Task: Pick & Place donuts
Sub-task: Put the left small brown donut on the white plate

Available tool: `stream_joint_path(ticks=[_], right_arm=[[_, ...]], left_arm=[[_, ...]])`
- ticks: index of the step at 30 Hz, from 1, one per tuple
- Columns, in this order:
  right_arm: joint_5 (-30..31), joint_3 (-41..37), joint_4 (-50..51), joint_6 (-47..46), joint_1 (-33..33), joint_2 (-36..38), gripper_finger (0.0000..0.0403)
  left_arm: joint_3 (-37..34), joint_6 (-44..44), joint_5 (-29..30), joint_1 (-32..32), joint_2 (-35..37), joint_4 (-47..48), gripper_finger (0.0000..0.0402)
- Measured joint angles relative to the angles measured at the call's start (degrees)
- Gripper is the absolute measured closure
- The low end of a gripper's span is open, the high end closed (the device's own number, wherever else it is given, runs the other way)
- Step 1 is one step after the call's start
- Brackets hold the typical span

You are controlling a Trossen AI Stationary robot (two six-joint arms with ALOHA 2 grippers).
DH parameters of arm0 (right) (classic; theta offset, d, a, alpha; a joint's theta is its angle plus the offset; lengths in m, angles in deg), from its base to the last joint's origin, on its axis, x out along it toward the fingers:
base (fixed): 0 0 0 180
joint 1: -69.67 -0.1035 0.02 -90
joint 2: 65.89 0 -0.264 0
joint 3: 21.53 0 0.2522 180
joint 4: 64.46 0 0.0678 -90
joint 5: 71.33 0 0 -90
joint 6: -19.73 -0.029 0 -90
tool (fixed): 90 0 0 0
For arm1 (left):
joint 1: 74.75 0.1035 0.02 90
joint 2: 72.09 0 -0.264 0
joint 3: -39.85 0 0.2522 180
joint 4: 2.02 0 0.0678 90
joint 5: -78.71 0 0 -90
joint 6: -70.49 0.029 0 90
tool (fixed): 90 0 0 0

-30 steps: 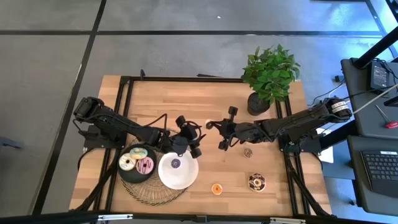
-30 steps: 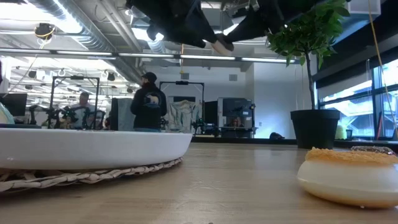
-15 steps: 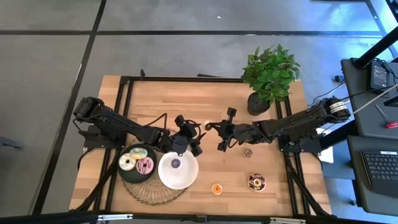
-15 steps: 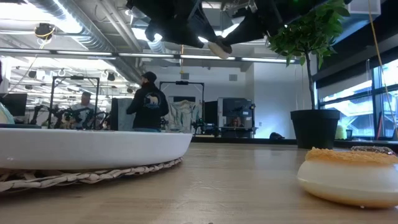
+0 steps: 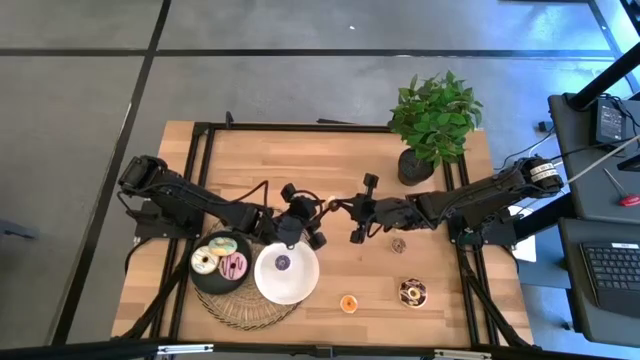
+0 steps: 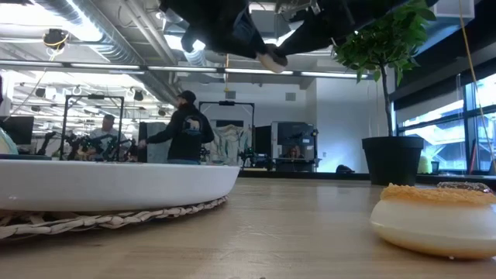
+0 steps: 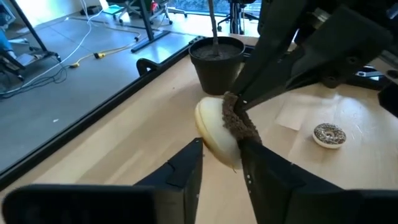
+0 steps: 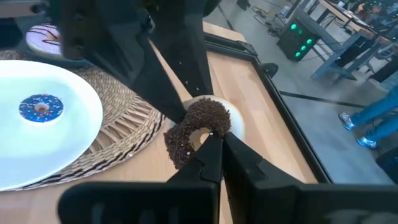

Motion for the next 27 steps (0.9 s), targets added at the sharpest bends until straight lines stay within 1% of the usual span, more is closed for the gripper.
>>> stream_joint_path(ticks=[7,16,19,21,24,26,27], right_arm=[[-0.36,0.0,0.07,0.01,-0.01,0.0,0.0391],[-0.32,0.0,0.72,0.45,-0.04,0.0,0.039],[-0.32,0.0,0.9,1.57,-0.04,0.0,0.0385],[-0.32,0.0,0.91,1.85,-0.04,0.0,0.0369],[-0.09,0.0,0.96,2.05,-0.07,0.17,0.0326],[1.8,0.0,1.6,1.99,-0.11,0.73,0.0293],[3.92,0.0,2.14,1.44,-0.41,1.2,0.0276]], left_arm=[[0.0,0.06,-2.69,0.87,0.0,0.07,0.0328],[0.0,2.12,-2.83,0.87,0.0,0.05,0.0393],[0.0,2.14,-2.83,0.86,0.0,0.05,0.0396],[0.0,2.14,-2.83,0.82,0.01,0.12,0.0396],[0.04,2.14,-2.83,0.81,0.46,0.93,0.0398],[0.07,2.14,-2.82,0.81,0.77,1.8,0.0398],[0.07,2.12,-3.21,0.67,1.07,2.83,0.0398]])
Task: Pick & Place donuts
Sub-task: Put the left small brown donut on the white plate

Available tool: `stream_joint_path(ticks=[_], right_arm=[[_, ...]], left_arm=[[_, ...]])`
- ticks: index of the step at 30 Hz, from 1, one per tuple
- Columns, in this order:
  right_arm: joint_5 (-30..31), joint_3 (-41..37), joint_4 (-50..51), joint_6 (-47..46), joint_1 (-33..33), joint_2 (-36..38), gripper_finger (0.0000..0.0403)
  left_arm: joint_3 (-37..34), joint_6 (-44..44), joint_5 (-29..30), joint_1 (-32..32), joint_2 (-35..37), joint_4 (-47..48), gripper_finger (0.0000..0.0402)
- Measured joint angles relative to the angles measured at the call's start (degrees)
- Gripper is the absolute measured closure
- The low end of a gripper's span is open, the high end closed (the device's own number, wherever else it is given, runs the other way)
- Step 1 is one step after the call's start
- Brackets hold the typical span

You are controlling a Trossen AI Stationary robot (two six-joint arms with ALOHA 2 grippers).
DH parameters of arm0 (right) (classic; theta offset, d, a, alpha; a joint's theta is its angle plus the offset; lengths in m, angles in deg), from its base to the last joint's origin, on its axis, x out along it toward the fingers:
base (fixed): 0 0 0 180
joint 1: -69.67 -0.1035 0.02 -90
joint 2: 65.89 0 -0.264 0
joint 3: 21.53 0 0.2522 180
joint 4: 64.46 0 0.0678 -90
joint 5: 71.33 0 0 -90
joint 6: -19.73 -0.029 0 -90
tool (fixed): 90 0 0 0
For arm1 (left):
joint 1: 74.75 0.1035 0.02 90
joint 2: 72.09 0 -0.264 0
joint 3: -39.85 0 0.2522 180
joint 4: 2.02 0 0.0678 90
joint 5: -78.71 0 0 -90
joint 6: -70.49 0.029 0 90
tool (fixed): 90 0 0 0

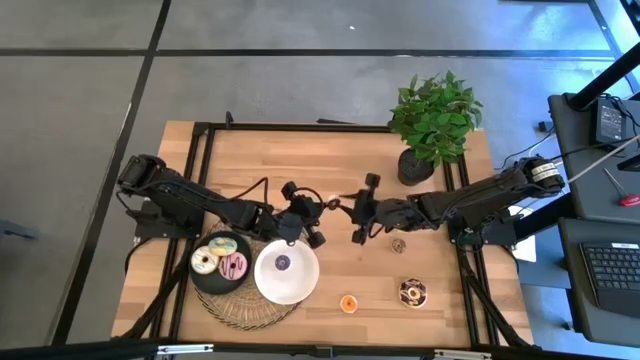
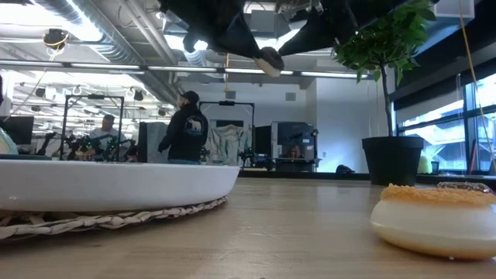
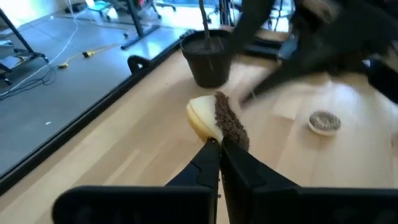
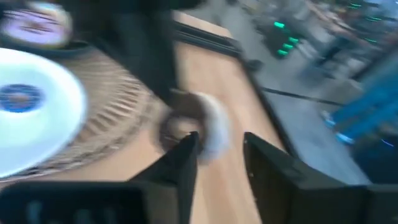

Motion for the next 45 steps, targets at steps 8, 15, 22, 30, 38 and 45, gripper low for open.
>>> stream_joint_path(ticks=[8,15,22,30,38,45], right_arm=[[16.62,0.0,15.04,-9.03,-4.07,8.09,0.0198],[17.29,0.0,21.11,-15.08,-4.07,9.96,0.0185],[16.72,0.0,21.11,-15.23,-3.96,9.23,0.0185],[16.35,0.0,21.16,-16.31,-3.96,9.23,0.0185],[16.32,0.01,21.23,-16.22,-3.94,9.23,0.0185],[16.33,0.0,21.97,-16.22,-3.94,9.2,0.0185]], left_arm=[[0.07,-12.92,-24.66,-1.56,5.08,18.25,0.0398],[0.0,-21.6,-42.76,-5.16,2.29,23.55,0.0398],[0.02,-25.05,-41.02,-6.64,-2.03,21.17,0.0398],[0.0,-26.42,-44.66,-6.24,-6.78,21.25,0.0396],[-0.02,-26.51,-43.95,-5.86,-7.28,21.89,0.0396],[-0.02,-26.41,-43.95,-5.86,-7.28,21.89,0.0395]])
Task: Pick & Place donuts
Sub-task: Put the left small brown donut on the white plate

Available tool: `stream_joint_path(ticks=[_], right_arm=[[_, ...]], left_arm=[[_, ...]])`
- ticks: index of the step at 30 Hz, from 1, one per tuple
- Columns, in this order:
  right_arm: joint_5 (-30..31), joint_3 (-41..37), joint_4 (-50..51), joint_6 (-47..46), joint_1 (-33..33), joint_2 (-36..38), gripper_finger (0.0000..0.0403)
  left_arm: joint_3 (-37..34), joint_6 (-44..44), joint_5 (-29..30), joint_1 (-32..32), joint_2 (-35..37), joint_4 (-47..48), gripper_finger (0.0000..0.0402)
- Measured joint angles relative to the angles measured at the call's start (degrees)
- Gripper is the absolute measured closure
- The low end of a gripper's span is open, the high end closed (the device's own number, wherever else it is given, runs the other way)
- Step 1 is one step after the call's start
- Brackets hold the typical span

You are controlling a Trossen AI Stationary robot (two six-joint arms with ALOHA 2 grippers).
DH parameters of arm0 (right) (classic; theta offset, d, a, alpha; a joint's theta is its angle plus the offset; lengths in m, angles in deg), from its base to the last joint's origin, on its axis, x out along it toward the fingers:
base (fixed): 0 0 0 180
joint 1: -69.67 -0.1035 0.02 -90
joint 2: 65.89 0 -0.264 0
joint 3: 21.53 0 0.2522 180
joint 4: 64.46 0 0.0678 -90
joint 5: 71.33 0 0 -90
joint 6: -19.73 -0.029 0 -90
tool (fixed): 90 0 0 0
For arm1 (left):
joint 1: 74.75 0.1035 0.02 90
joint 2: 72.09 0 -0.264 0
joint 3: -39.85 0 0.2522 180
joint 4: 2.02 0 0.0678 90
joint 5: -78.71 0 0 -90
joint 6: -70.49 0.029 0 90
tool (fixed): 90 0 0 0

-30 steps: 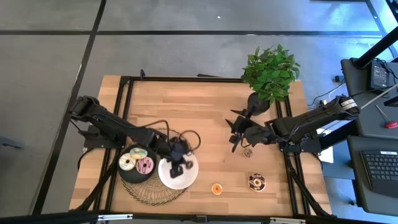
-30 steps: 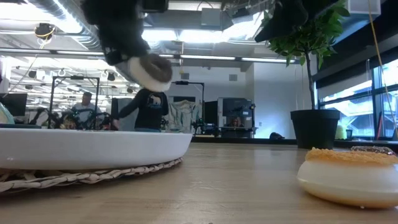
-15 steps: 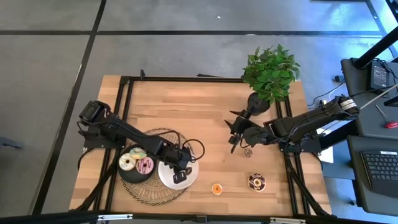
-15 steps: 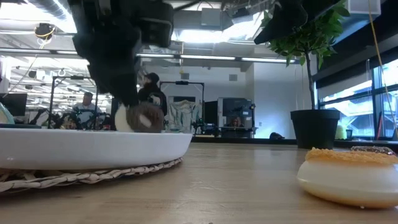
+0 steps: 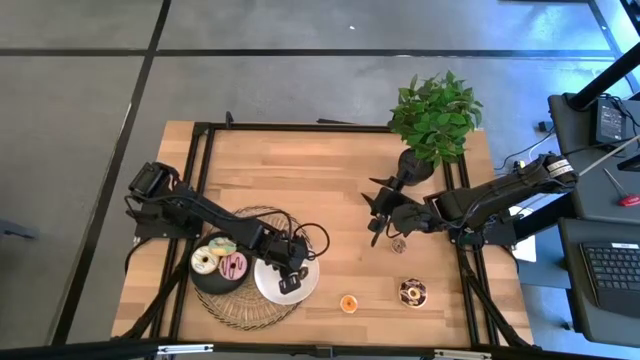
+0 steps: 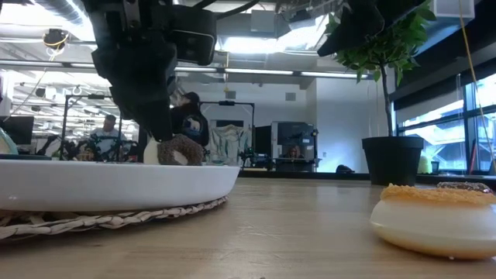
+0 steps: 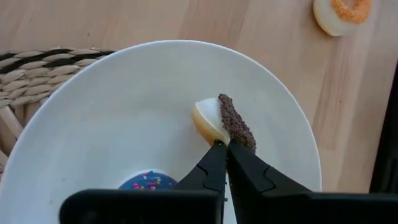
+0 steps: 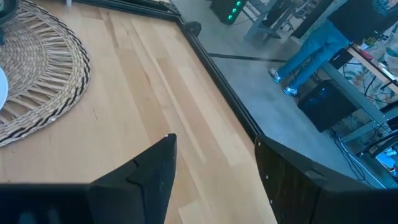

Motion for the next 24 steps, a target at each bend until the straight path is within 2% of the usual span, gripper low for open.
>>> stream_joint_path(ticks=[10,24], right_arm=[[-0.01,0.0,0.04,0.0,0.0,0.0,0.0185],[-0.03,0.0,0.41,0.13,0.0,-0.02,0.0185]], left_arm=[[0.0,0.9,0.57,0.01,0.0,0.0,0.0389],[0.0,0.92,0.55,0.01,-0.02,1.42,0.0312]])
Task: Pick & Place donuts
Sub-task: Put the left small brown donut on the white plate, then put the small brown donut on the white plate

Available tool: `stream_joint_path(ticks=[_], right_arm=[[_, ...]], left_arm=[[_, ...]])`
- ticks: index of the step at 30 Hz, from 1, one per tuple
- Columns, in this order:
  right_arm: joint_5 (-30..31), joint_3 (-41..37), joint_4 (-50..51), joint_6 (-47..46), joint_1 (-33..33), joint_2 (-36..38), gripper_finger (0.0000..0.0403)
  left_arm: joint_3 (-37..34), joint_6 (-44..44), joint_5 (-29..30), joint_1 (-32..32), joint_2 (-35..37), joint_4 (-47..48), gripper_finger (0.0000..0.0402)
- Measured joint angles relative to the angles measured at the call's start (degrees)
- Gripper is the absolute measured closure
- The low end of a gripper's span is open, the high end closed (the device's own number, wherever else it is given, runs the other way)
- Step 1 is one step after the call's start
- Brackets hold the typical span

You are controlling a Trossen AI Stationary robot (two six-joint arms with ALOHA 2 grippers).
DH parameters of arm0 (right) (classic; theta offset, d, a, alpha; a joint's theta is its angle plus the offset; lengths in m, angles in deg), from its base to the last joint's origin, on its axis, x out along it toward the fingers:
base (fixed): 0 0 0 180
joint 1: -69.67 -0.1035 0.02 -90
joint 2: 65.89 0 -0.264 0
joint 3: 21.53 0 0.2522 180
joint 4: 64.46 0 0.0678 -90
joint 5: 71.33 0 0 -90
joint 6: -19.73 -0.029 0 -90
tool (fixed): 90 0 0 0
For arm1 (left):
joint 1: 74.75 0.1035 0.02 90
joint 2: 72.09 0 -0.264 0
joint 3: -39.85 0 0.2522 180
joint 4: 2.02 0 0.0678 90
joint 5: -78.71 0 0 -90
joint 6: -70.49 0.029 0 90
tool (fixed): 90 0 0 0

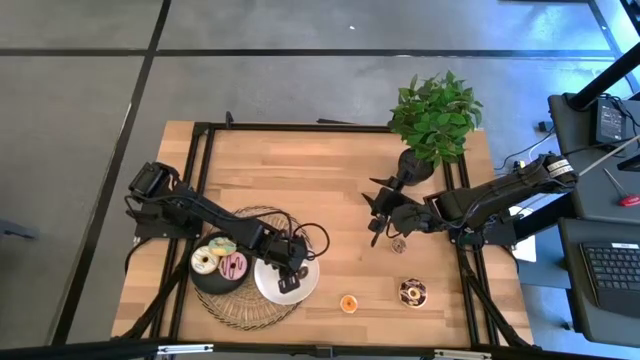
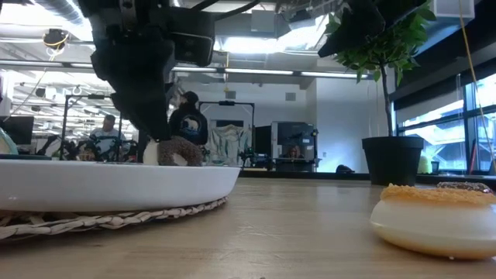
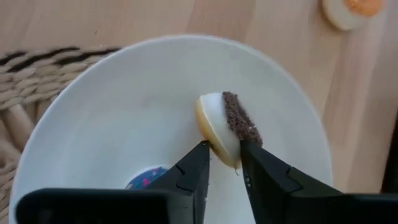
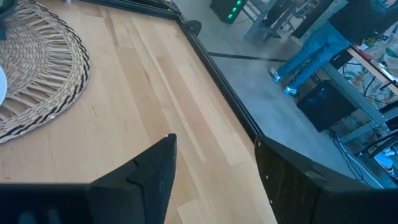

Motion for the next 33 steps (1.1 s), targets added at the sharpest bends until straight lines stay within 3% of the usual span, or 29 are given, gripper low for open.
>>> stream_joint_path(ticks=[8,26,29,33], right_arm=[[-0.01,0.0,0.02,0.02,0.01,0.0,0.0185],[-0.46,0.0,2.6,-2.06,0.01,0.0,0.0185],[-5.07,0.02,7.75,-6.06,0.13,0.0,0.0185],[-17.82,0.02,18.19,-17.48,0.4,0.0,0.0185]], left_arm=[[0.0,0.0,0.07,0.04,0.02,6.31,0.0287],[0.0,6.05,3.93,1.55,3.78,5.41,0.0282],[0.0,6.06,8.69,1.55,3.67,5.31,0.0281],[0.0,6.08,14.12,1.55,3.54,5.12,0.0284]])
